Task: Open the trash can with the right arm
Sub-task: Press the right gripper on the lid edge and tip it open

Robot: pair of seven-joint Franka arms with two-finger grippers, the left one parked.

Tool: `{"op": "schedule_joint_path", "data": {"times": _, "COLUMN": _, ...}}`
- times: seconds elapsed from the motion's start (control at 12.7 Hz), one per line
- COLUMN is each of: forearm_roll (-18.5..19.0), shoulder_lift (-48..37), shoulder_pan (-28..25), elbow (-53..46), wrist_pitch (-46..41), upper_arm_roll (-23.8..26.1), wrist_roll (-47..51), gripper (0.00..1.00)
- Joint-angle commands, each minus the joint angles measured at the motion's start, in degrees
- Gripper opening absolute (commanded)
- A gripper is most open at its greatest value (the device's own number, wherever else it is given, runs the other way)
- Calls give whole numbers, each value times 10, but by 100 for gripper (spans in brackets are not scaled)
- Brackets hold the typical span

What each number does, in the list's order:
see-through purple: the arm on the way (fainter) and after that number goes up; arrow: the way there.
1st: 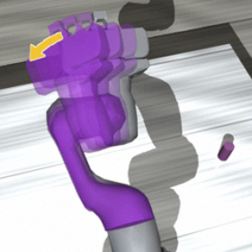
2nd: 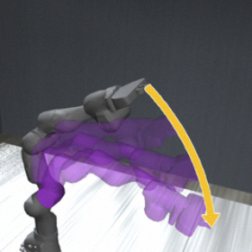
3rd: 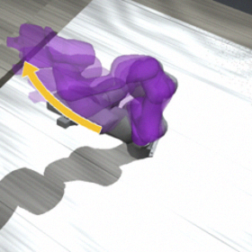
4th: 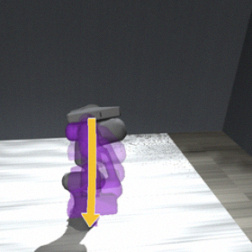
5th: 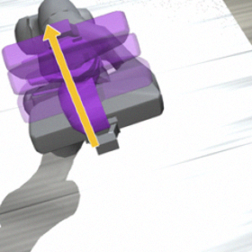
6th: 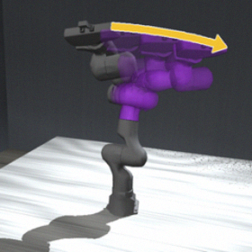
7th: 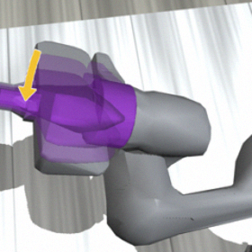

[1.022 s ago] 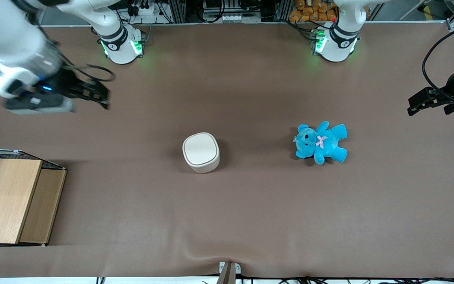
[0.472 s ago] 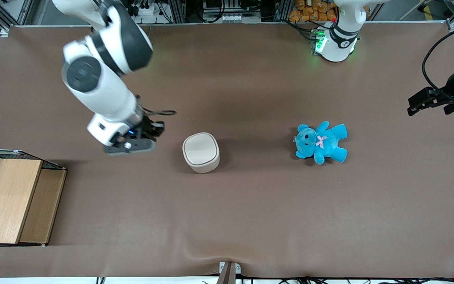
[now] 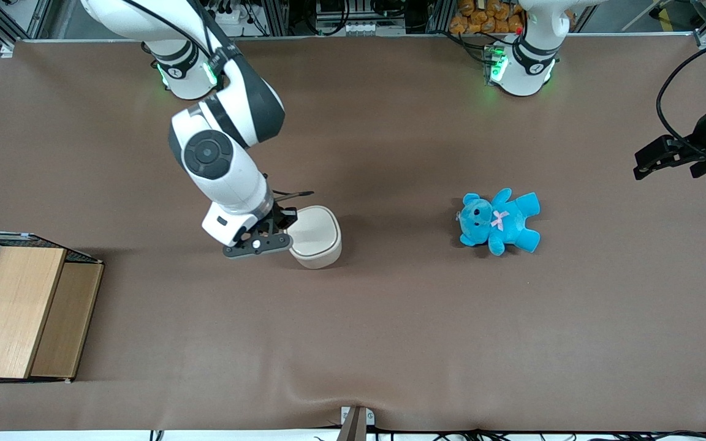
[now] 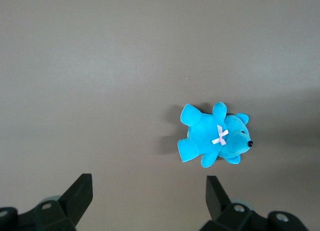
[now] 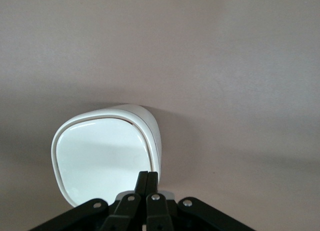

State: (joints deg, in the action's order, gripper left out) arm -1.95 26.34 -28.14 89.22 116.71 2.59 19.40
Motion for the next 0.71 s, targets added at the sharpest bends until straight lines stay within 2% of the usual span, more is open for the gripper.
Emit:
{"op": "schedule_joint_path", "data": {"times": 0.0, "forearm_roll": 28, "shoulder_lift": 18, "shoulder_pan": -12, "elbow": -8, "wrist_pitch": 6, "upper_arm_roll": 0, "wrist_roll": 8, "gripper": 0}}
{"op": "schedule_joint_path", "data": {"times": 0.39, "forearm_roll": 31, "shoulder_lift": 40, "shoulder_pan": -25, "elbow": 0, "wrist_pitch": 26, "upper_arm_roll": 0, "wrist_roll": 14, "gripper": 0}}
{"op": "schedule_joint_path", "data": {"times": 0.63, "forearm_roll": 49, "shoulder_lift": 46, "shoulder_pan": -28, "elbow": 0, "wrist_pitch": 26, "upper_arm_roll": 0, "wrist_roll": 23, "gripper": 0}}
